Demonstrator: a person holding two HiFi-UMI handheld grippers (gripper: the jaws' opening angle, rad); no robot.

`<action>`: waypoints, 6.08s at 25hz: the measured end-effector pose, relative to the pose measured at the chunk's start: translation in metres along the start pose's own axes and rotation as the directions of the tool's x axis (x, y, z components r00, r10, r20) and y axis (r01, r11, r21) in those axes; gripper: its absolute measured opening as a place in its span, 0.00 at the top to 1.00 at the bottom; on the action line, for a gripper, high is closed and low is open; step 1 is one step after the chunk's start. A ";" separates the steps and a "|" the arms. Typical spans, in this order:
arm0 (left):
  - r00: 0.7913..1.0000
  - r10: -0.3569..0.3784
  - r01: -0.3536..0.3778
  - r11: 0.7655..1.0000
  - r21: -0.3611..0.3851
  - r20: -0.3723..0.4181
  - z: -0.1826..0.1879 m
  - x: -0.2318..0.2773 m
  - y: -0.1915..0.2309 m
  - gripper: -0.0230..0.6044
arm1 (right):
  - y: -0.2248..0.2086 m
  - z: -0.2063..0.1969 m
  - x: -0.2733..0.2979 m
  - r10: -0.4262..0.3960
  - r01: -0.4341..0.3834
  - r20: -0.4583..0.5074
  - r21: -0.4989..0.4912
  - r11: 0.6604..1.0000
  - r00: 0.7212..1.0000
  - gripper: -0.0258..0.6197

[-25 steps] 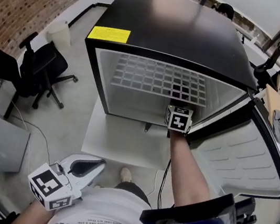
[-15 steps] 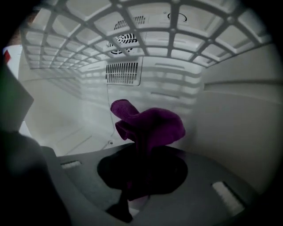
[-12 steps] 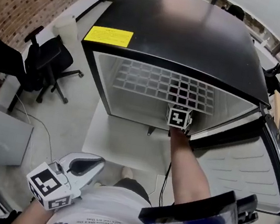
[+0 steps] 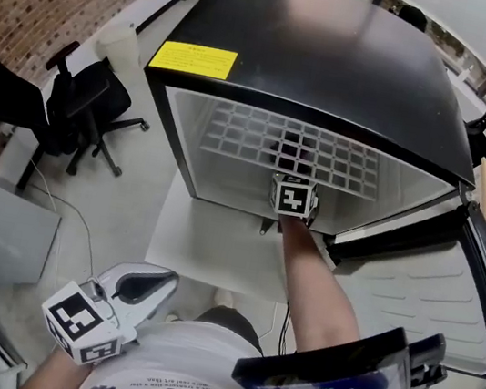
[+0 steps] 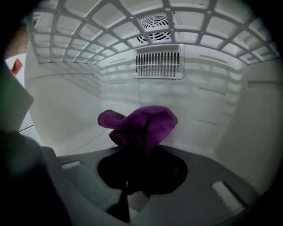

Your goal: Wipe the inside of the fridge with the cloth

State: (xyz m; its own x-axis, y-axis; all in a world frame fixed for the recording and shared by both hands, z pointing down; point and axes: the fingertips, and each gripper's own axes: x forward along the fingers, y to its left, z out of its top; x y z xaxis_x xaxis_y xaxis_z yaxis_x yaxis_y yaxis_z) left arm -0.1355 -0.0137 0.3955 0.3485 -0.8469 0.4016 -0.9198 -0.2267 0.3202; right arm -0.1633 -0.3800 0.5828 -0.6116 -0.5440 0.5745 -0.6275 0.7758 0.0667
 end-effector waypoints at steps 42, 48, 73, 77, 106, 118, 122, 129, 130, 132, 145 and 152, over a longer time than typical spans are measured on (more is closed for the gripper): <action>0.993 -0.116 0.118 0.992 0.043 -0.037 -0.008 -0.004 -0.013 0.96 | -0.073 -0.022 -0.068 -0.204 0.201 0.030 0.085 0.976 0.979 0.86; 0.994 -0.100 0.102 0.994 0.034 -0.043 -0.008 -0.003 -0.010 0.96 | -0.052 -0.039 -0.051 -0.138 0.138 -0.004 0.073 0.988 0.990 0.86; 1.000 -0.010 0.010 1.000 -0.004 -0.014 -0.016 -0.032 0.002 0.96 | 0.141 0.011 -0.015 0.327 -0.332 0.071 0.076 0.940 0.943 0.86; 1.000 -0.014 0.014 1.000 -0.007 -0.011 -0.018 -0.037 0.002 0.96 | 0.147 0.018 -0.028 0.358 -0.368 0.113 0.084 0.926 0.927 0.86; 0.987 -0.156 0.157 0.987 0.025 -0.038 -0.016 -0.009 -0.022 0.96 | -0.012 -0.069 -0.069 -0.046 0.051 -0.044 0.125 0.991 0.998 0.86; 0.995 -0.102 0.102 0.995 0.009 -0.009 -0.022 -0.029 -0.010 0.96 | 0.113 -0.037 -0.047 0.161 -0.162 0.020 0.081 0.984 0.987 0.86; 0.998 -0.070 0.070 0.998 -0.003 0.001 -0.025 -0.041 -0.003 0.96 | 0.164 -0.025 -0.042 0.266 -0.268 0.031 0.081 0.960 0.964 0.86; 0.997 -0.074 0.074 0.997 -0.003 -0.001 -0.028 -0.049 -0.001 0.96 | 0.187 -0.022 -0.048 0.340 -0.344 0.055 0.112 0.932 0.939 0.86; 0.997 -0.081 0.081 0.997 -0.001 -0.003 -0.029 -0.048 -0.002 0.96 | 0.184 -0.023 -0.052 0.335 -0.340 0.060 0.109 0.934 0.940 0.86; 0.995 -0.099 0.099 0.995 0.005 -0.006 -0.030 -0.046 -0.006 0.96 | 0.175 -0.024 -0.062 0.320 -0.327 0.076 0.115 0.938 0.945 0.86; 0.958 -0.285 0.287 0.955 0.077 -0.034 -0.032 -0.016 -0.048 0.96 | 0.038 -0.077 -0.160 0.022 -0.047 0.106 0.241 0.969 0.994 0.86; 0.941 -0.334 0.338 0.934 0.110 -0.059 -0.035 -0.018 -0.068 0.96 | -0.013 -0.081 -0.219 -0.155 0.098 0.155 0.323 0.941 0.976 0.86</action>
State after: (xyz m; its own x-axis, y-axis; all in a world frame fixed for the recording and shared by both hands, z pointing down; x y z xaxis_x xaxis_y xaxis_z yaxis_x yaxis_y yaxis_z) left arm -0.0725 0.0335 0.3965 0.6455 -0.6929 0.3213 -0.7615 -0.5516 0.3403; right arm 0.0183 -0.2451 0.5223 -0.5745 -0.7005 0.4234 -0.8061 0.5739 -0.1442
